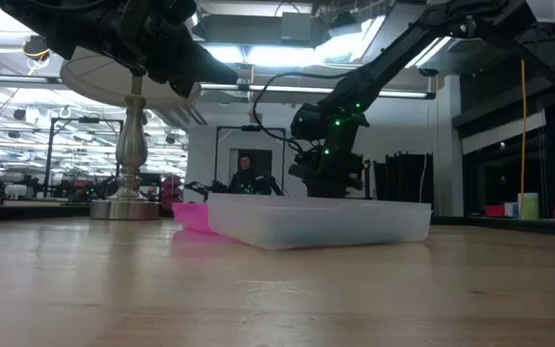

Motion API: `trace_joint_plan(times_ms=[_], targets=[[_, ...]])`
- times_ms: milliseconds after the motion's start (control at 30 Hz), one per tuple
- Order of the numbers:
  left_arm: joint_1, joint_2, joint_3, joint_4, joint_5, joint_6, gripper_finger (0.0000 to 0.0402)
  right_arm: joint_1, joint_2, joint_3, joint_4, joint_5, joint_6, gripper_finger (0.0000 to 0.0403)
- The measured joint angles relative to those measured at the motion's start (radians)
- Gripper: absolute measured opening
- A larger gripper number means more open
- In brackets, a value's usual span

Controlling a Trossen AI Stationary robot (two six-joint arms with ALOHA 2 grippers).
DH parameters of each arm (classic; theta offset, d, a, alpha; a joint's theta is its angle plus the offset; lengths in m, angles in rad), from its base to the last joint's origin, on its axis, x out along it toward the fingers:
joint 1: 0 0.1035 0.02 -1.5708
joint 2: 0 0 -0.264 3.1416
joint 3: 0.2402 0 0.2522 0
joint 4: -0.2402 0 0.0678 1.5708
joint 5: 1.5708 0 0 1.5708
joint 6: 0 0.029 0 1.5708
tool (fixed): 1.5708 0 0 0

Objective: Pick & place school supplies into a supply box
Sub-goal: Put the yellow pen into the supply box

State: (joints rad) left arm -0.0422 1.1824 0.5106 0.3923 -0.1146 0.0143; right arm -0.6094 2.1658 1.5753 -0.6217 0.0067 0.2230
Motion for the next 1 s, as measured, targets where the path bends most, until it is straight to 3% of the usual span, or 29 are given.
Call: trace_joint_plan(times_ms=[233, 1000], targets=[[0.000, 0.000, 0.000, 0.000, 0.000, 0.000, 0.0017, 0.005, 0.000, 0.000, 0.096, -0.010, 0.003, 0.0126], [0.000, 0.000, 0.000, 0.000, 0.000, 0.000, 0.0018, 0.015, 0.008, -0.010, 0.048, -0.074, -0.020, 0.0126]])
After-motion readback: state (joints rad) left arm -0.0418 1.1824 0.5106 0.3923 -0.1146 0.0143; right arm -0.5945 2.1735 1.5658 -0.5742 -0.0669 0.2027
